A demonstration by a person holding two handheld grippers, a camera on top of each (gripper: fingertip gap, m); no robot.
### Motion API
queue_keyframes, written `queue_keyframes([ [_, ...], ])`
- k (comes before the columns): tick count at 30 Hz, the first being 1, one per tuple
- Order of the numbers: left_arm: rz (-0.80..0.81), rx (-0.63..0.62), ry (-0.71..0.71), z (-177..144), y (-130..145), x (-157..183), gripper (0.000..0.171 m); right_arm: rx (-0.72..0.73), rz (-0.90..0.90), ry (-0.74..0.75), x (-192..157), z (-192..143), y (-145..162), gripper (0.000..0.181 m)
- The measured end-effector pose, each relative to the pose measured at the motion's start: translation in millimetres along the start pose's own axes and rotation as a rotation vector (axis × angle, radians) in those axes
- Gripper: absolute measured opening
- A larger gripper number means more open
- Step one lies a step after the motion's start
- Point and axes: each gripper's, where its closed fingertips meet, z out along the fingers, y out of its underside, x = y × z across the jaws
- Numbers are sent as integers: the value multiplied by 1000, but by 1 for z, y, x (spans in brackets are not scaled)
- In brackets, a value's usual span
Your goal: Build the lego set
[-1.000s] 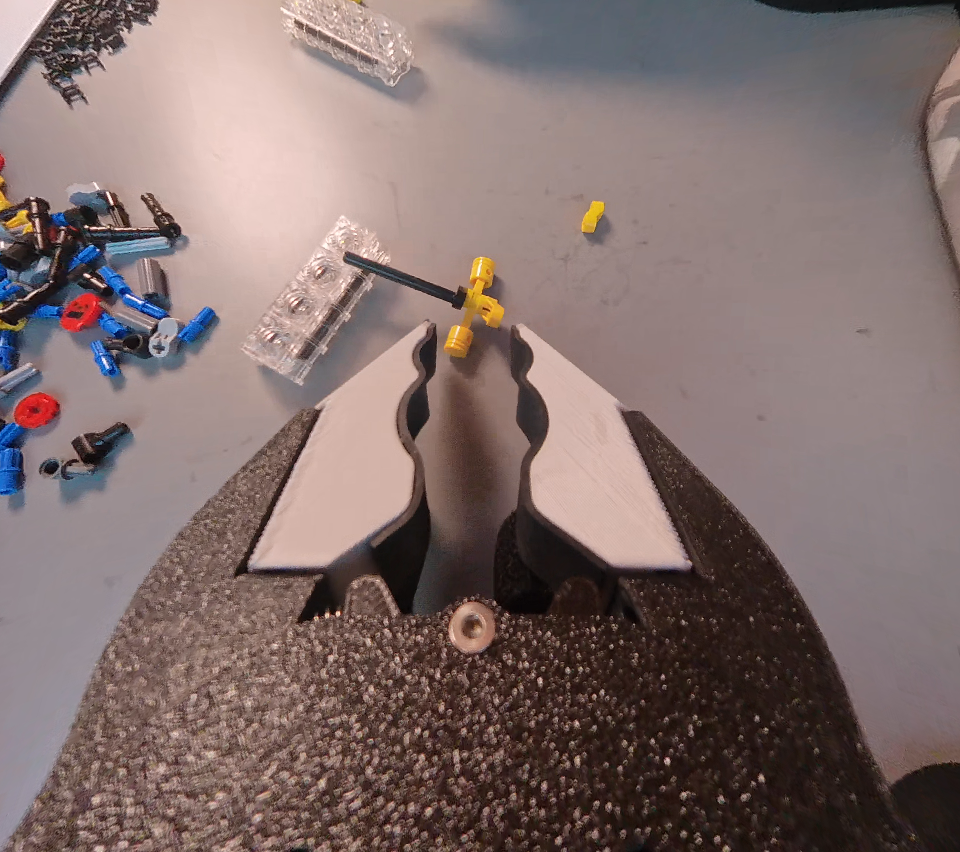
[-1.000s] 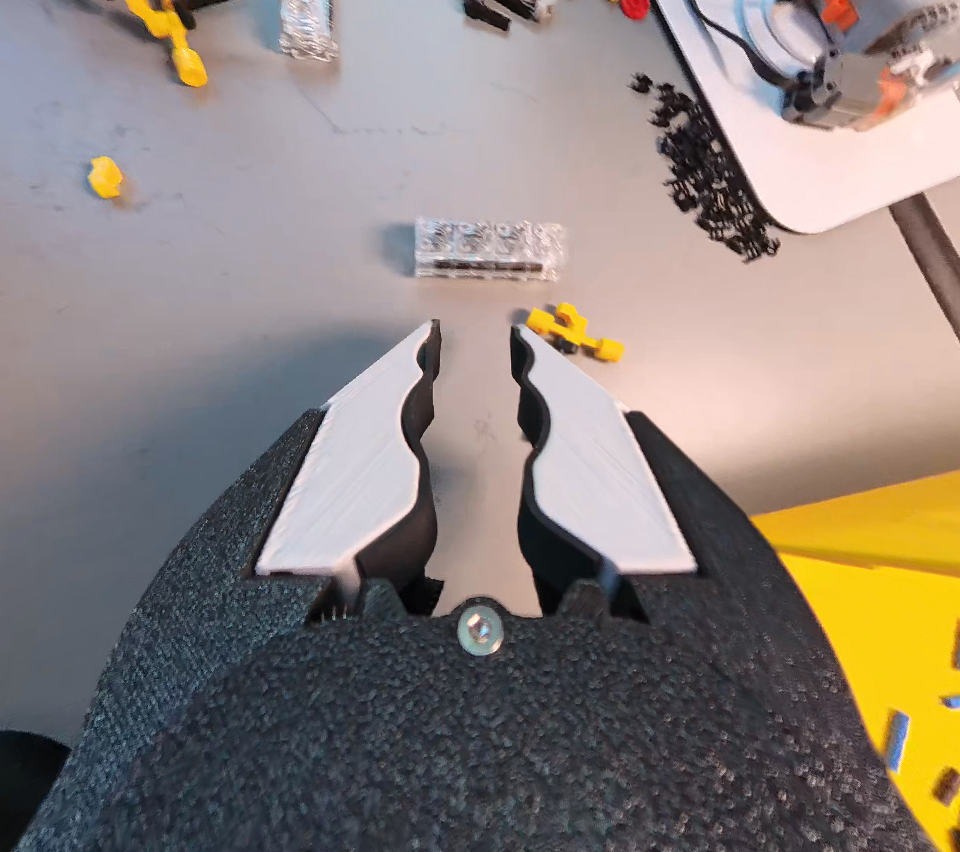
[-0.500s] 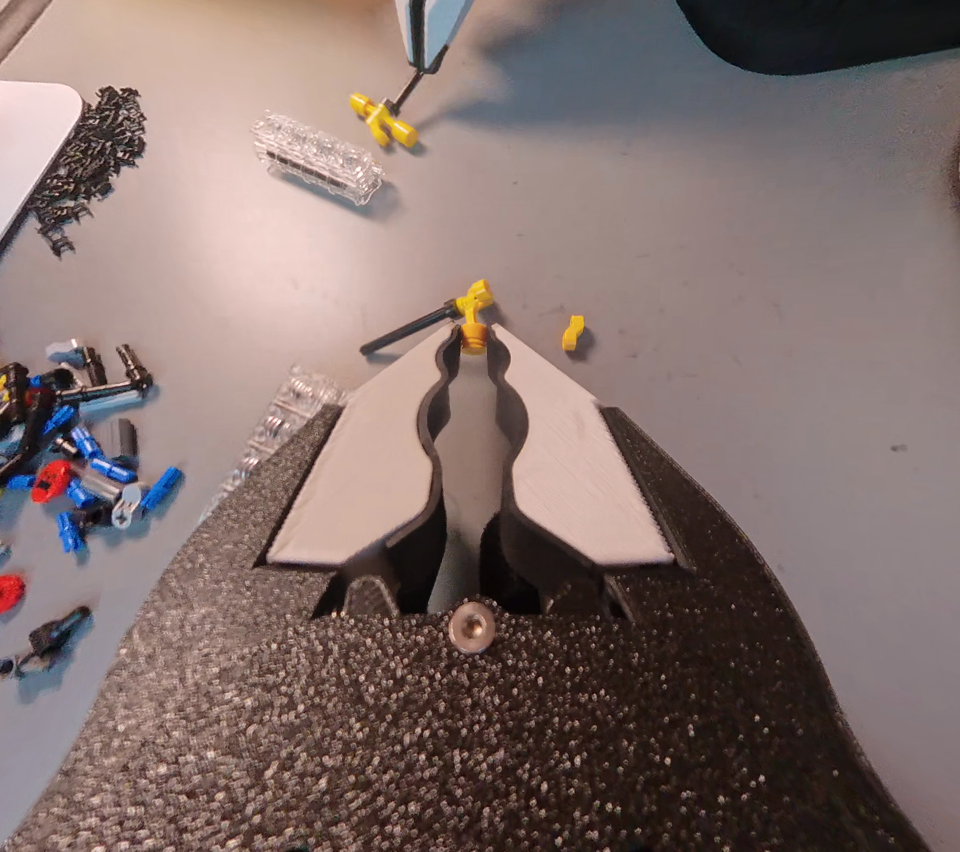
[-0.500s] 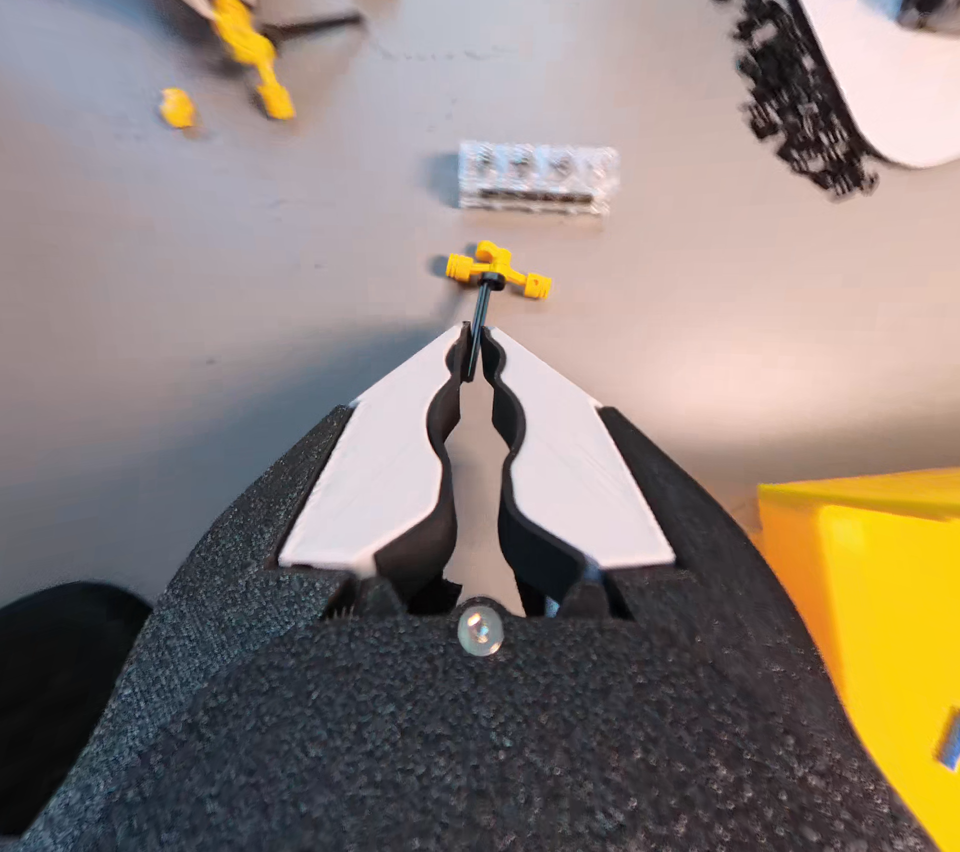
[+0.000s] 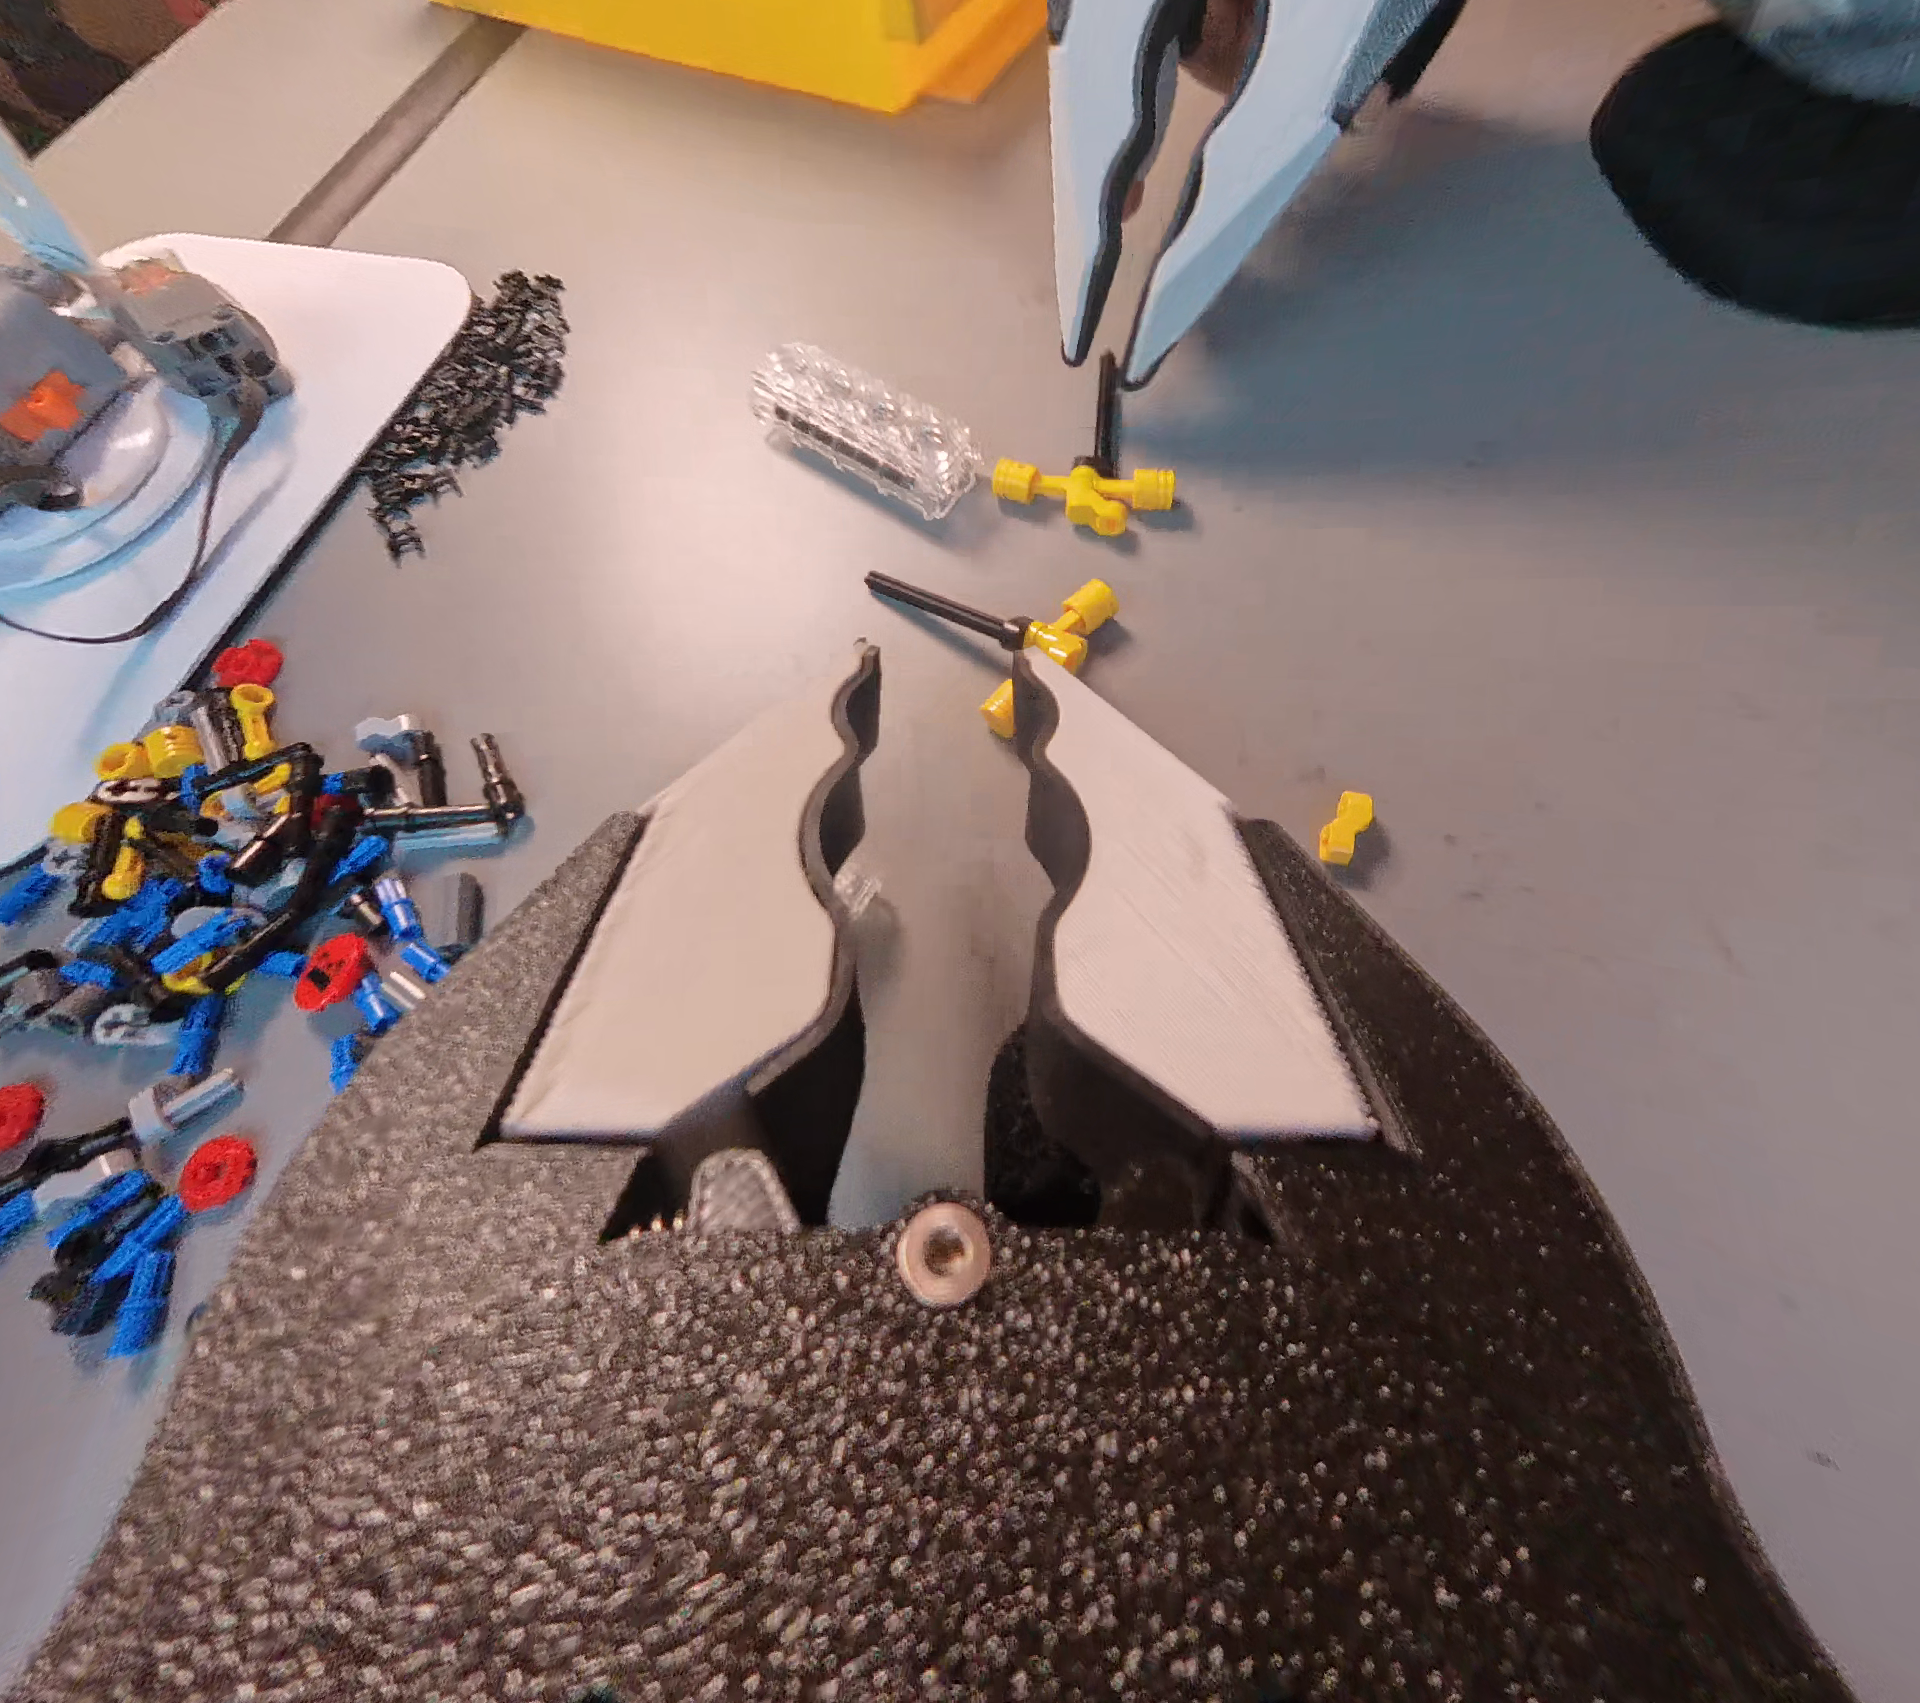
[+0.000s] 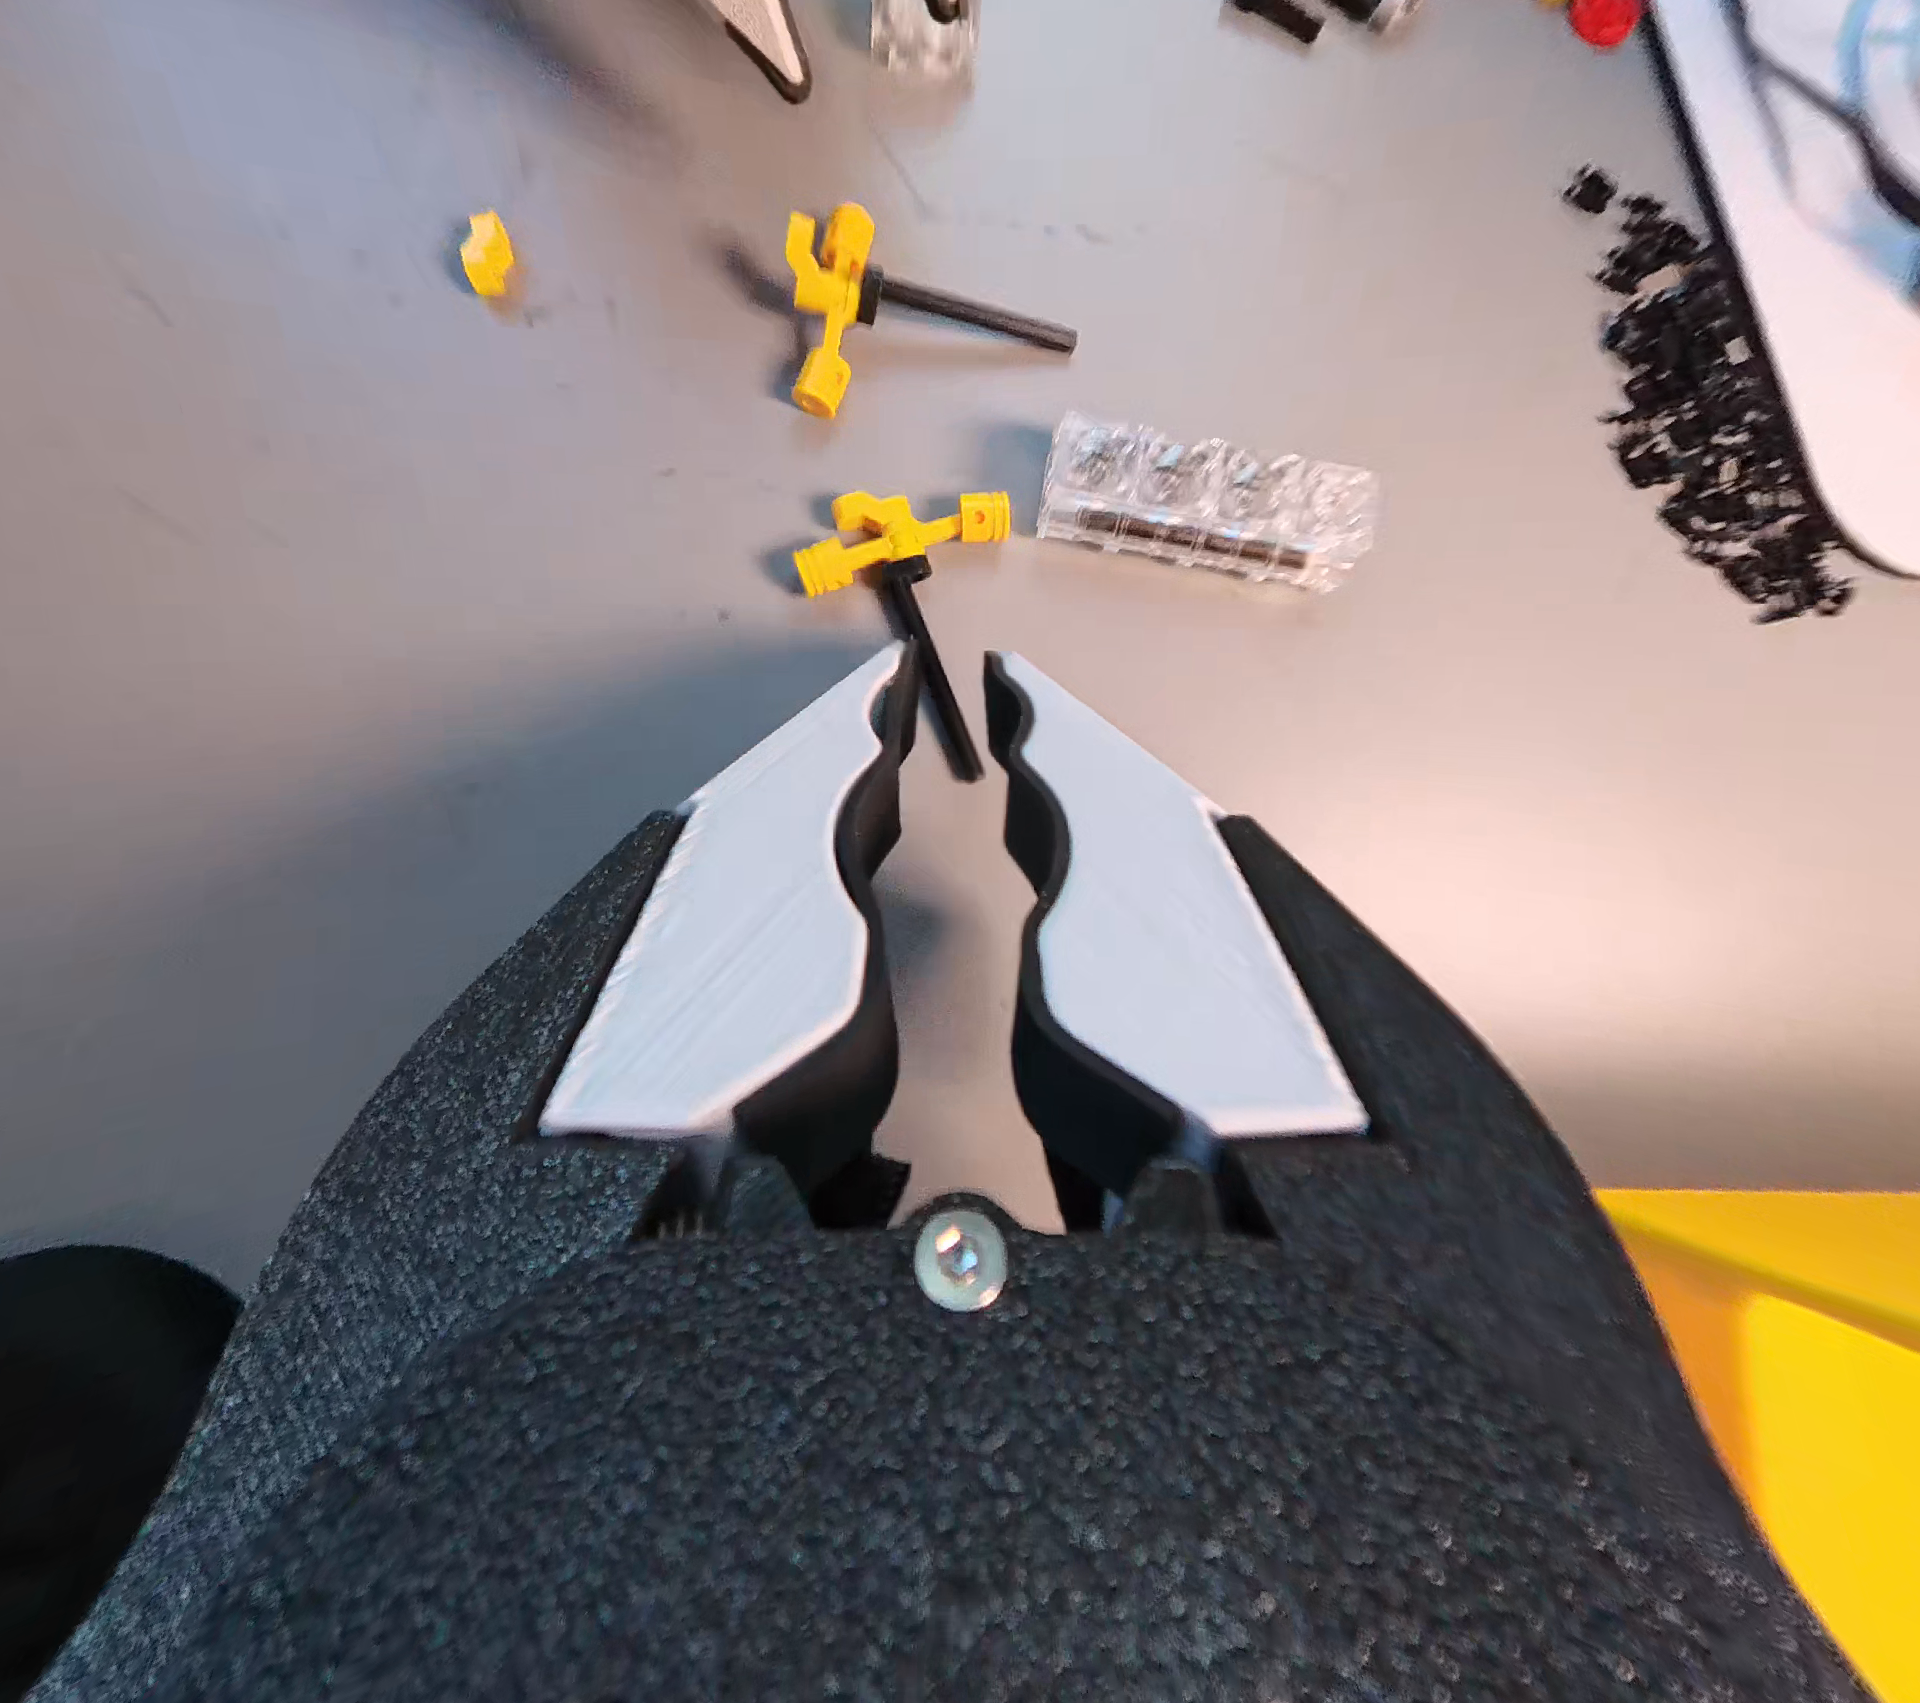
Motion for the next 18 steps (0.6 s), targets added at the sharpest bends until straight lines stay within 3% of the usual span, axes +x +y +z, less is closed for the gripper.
queue_keyframes([
  [3, -88, 141, -58, -20, -18, -16, 29, 161, 22, 71, 14, -19, -30, 25],
  [8, -237, 390, -206, -59, -43, -50, 40, 523, 81, 374, 75, -72, -101, 30],
  [11, -268, 427, -287, -71, -39, -63, 46, 665, 121, 558, 120, -106, -131, 31],
  [18, -267, 423, -399, -81, -26, -76, 46, 776, 191, 842, 225, -147, -173, 24],
])
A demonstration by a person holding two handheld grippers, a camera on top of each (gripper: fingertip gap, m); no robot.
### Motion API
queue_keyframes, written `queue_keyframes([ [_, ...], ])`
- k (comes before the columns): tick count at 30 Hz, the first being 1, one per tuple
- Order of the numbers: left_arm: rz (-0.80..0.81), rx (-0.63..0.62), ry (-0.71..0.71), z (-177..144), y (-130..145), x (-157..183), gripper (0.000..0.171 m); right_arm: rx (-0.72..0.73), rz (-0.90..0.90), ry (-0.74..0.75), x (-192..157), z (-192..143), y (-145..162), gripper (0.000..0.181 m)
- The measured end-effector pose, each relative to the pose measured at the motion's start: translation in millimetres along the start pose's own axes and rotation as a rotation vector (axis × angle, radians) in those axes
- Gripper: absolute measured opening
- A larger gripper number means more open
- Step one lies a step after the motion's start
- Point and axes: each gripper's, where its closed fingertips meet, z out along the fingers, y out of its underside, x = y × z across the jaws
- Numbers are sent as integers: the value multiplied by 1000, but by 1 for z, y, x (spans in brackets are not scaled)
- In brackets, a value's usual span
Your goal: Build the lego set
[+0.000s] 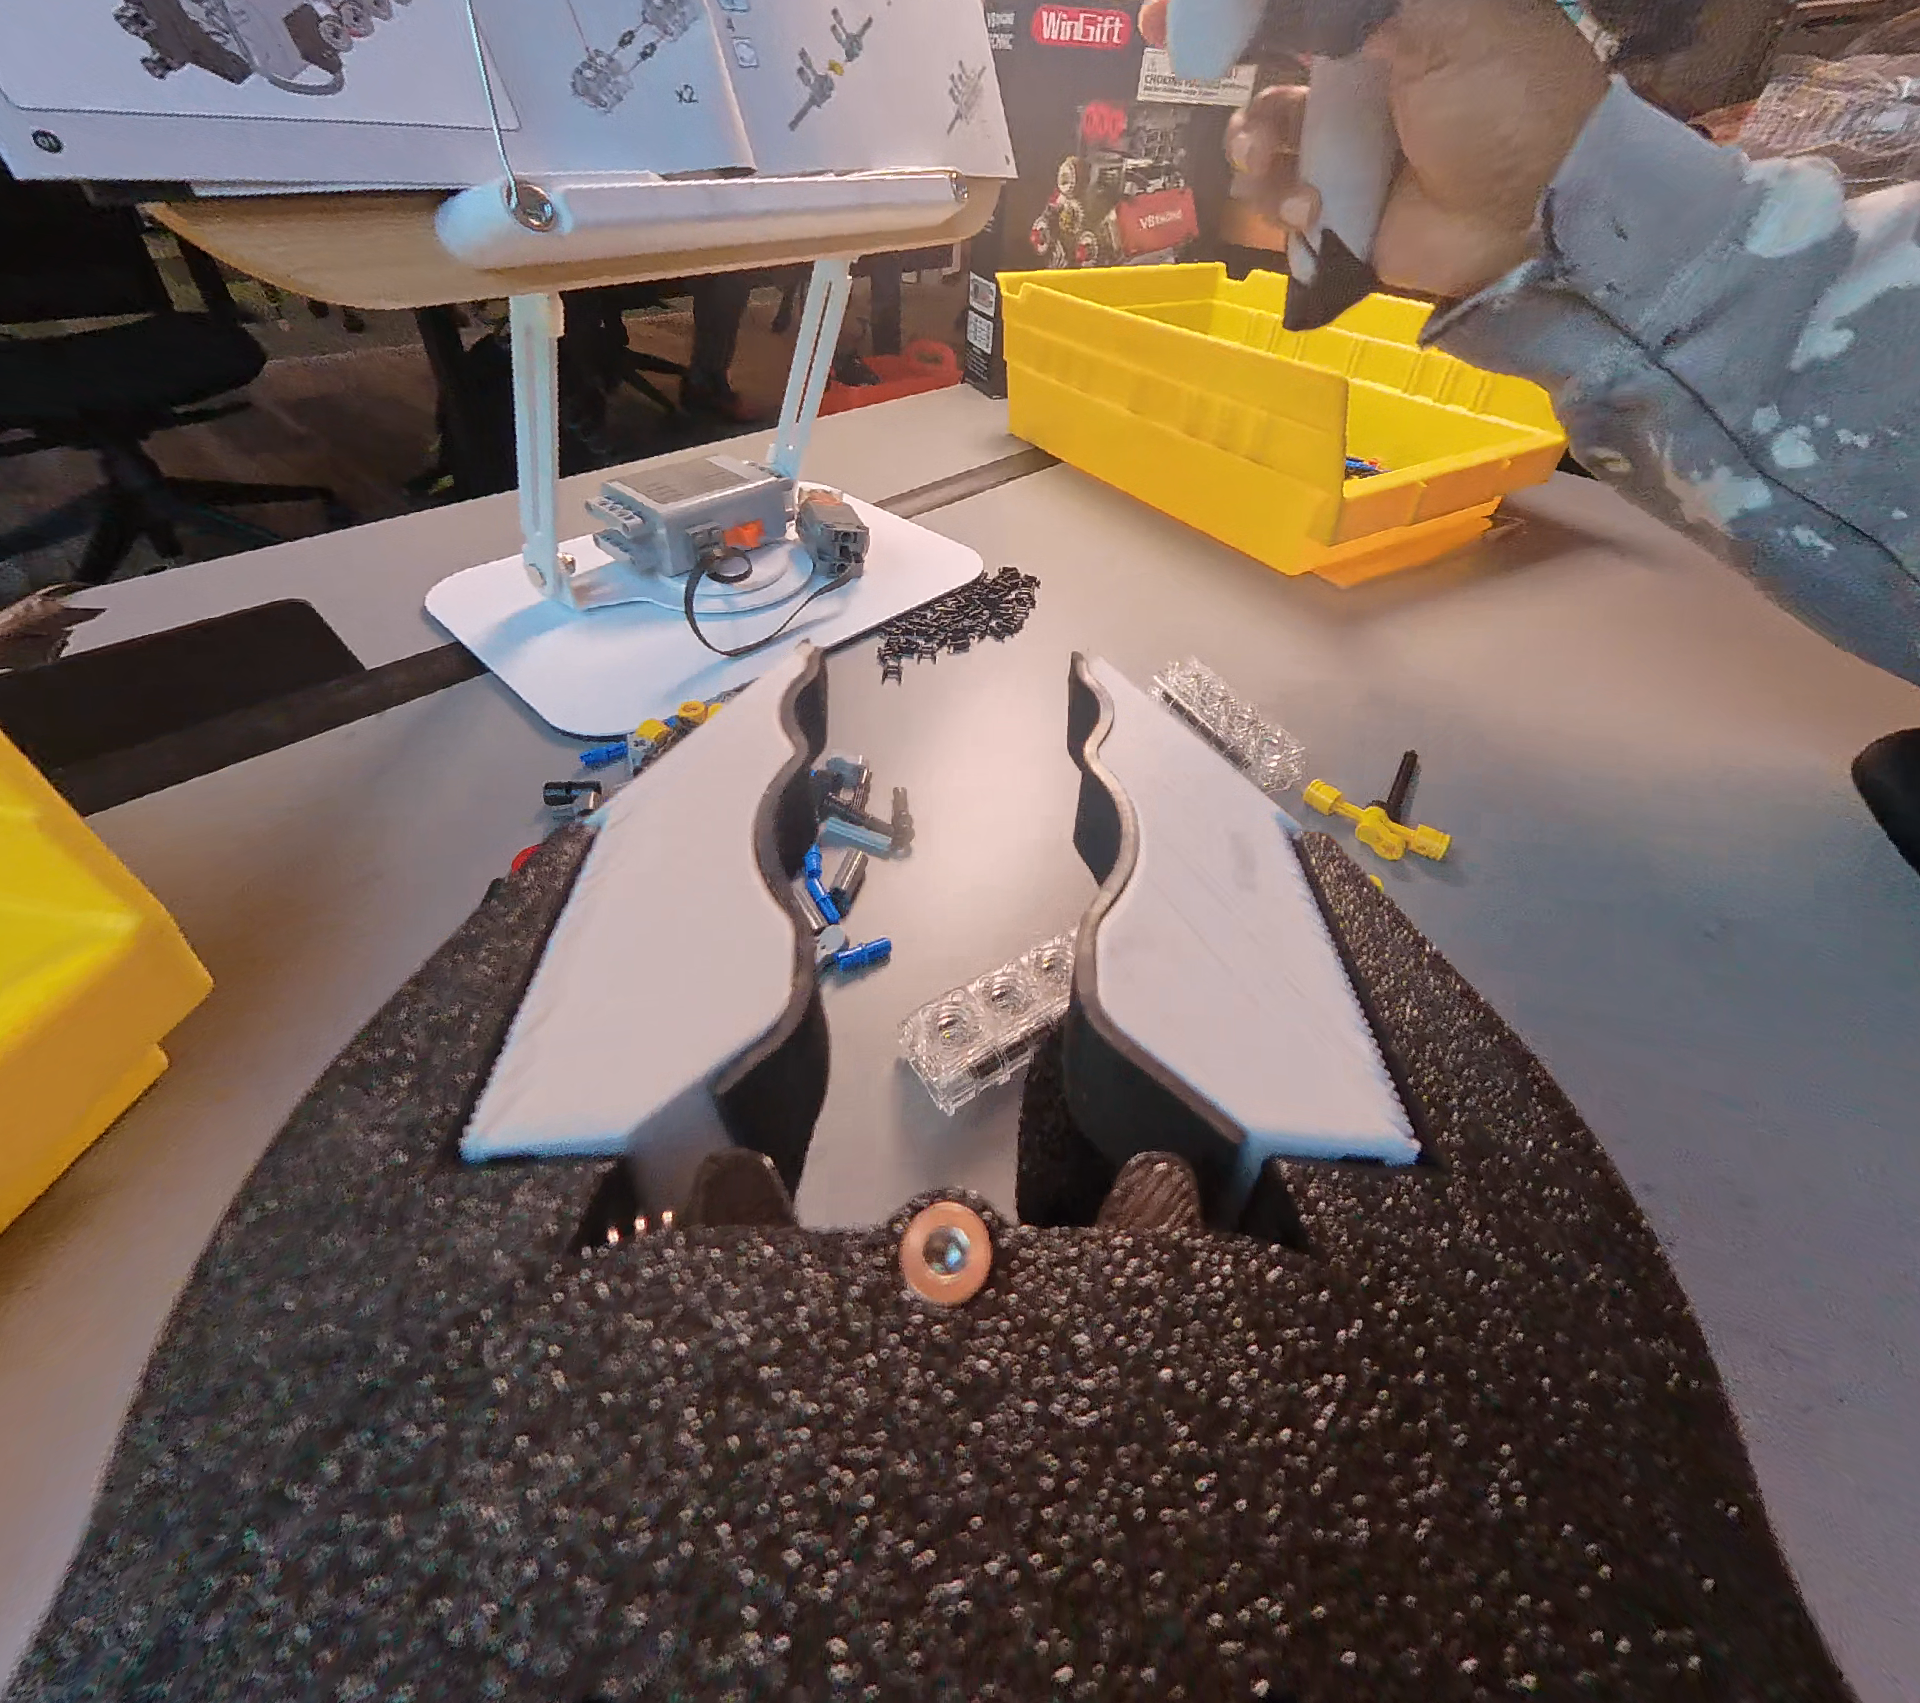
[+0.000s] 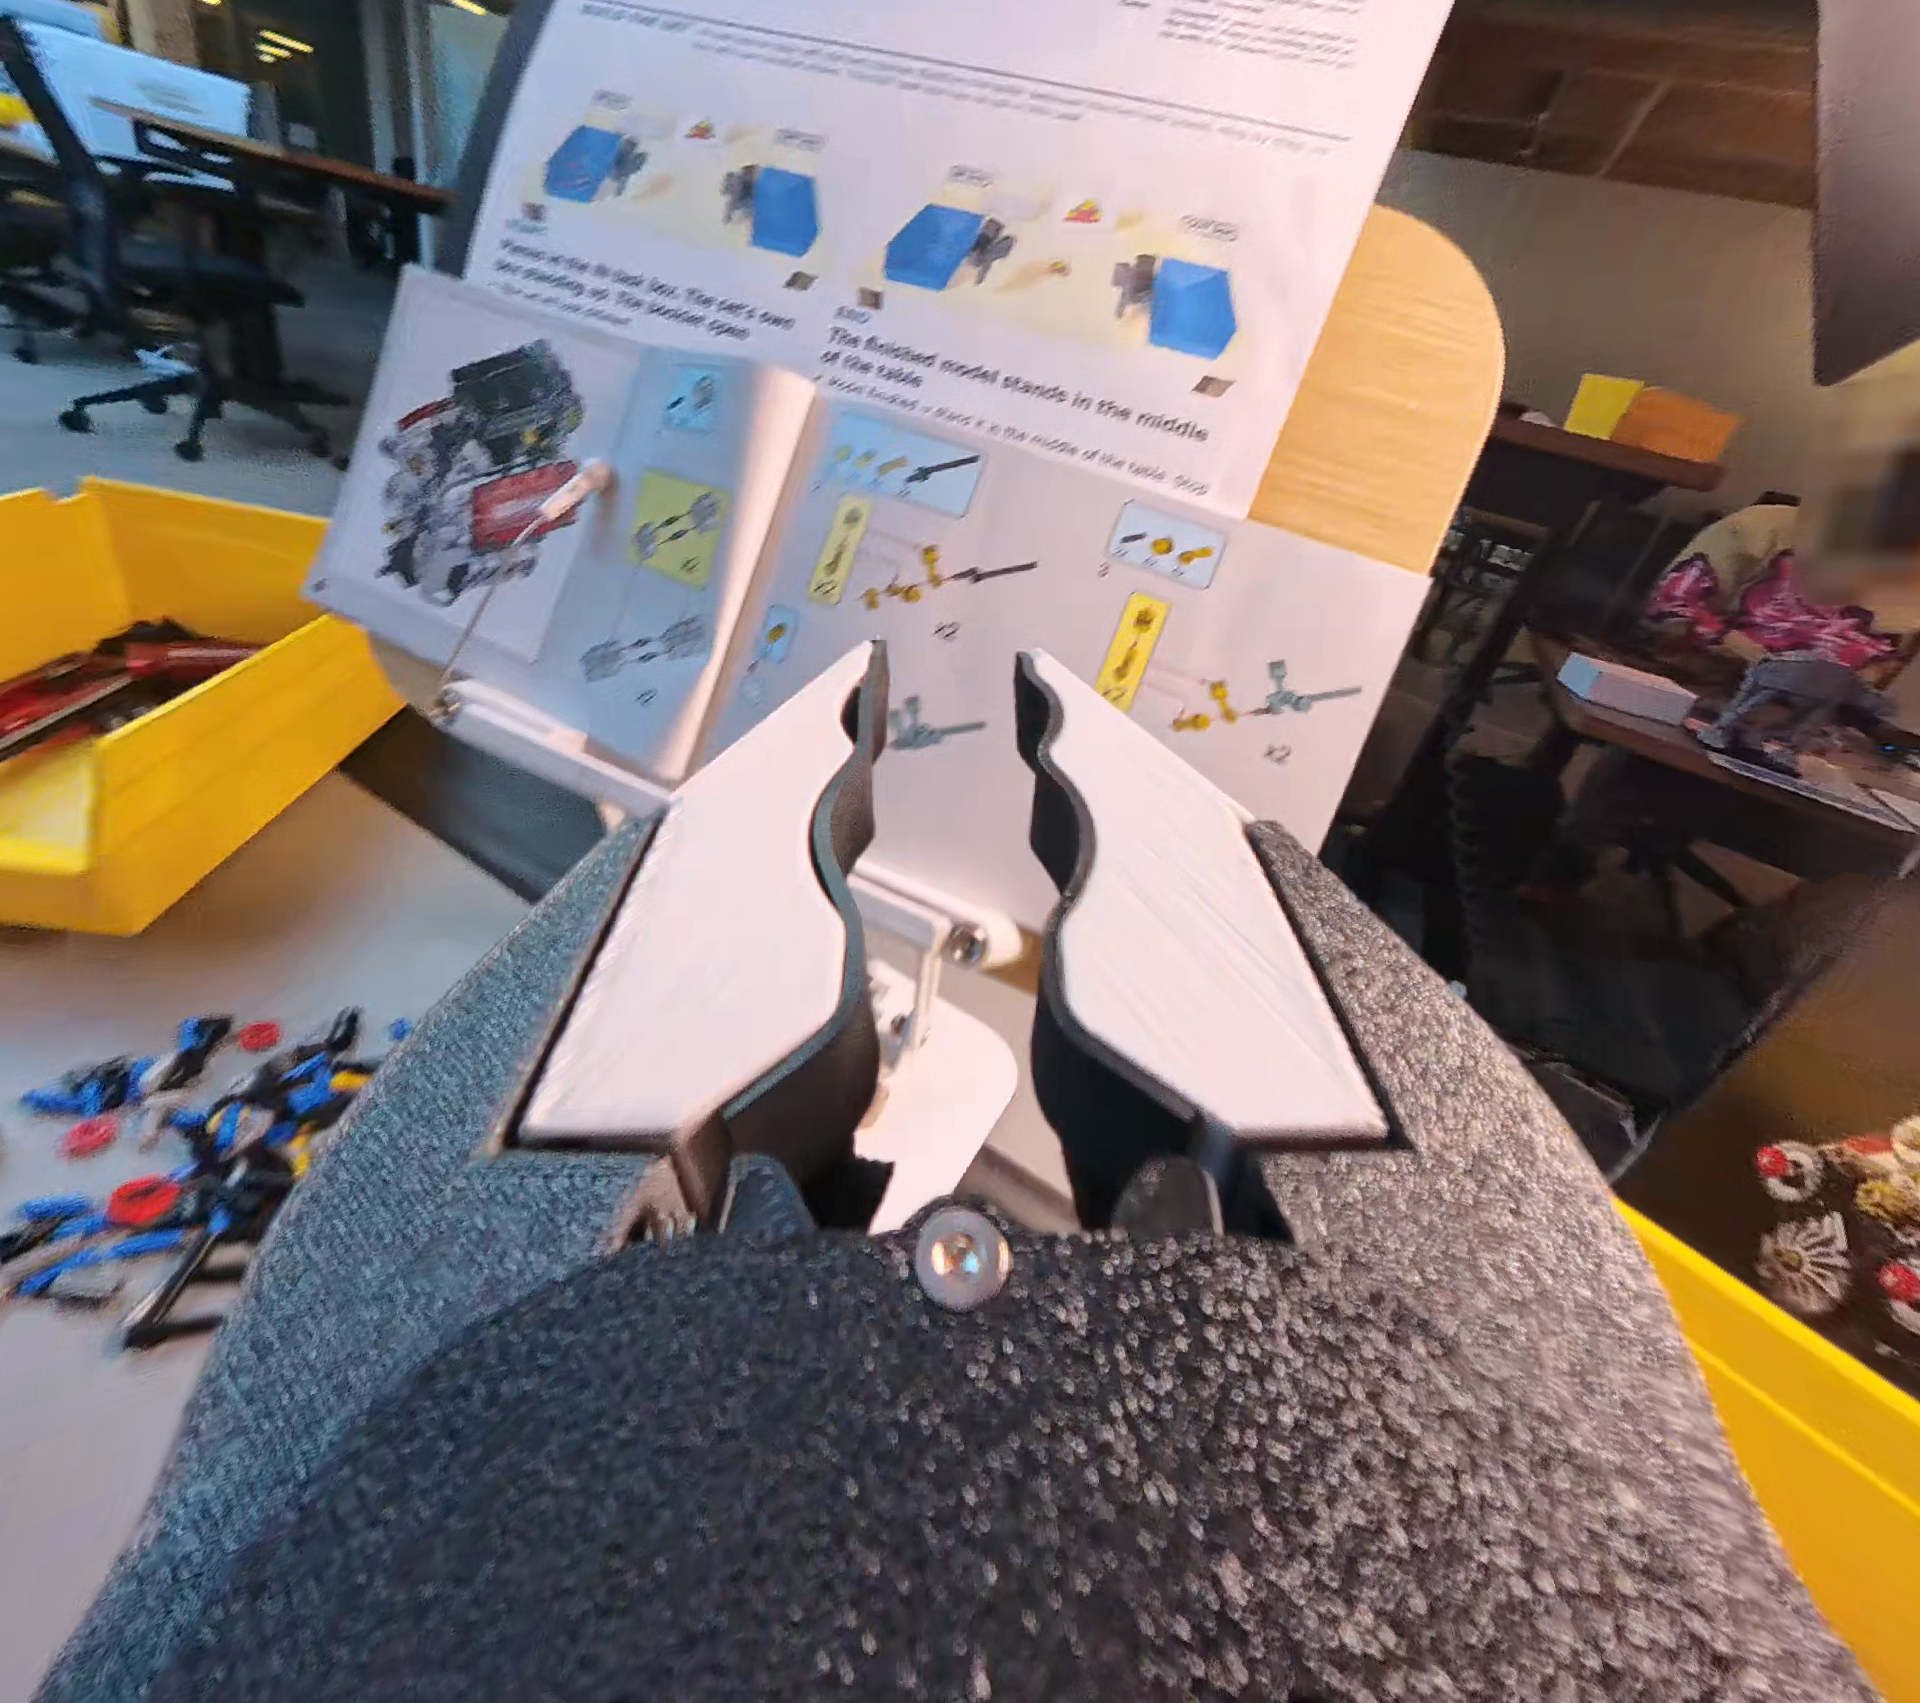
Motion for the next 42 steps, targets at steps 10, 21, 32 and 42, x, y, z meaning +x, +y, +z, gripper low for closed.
queue_keyframes([
  [10, 66, -68, 29, 10, 15, 11, 46, -24, 48, 70, 45, 65, 9, 2],
  [21, 82, -57, 43, 7, 13, 14, 46, -2, 92, 96, 43, 72, 14, 1],
  [32, 92, -62, 32, 8, 14, 14, 46, 41, 138, 127, 48, 66, 17, 2],
  [42, 133, -95, 17, 12, 20, 13, 46, 91, 90, 154, 41, 61, 20, 2],
])
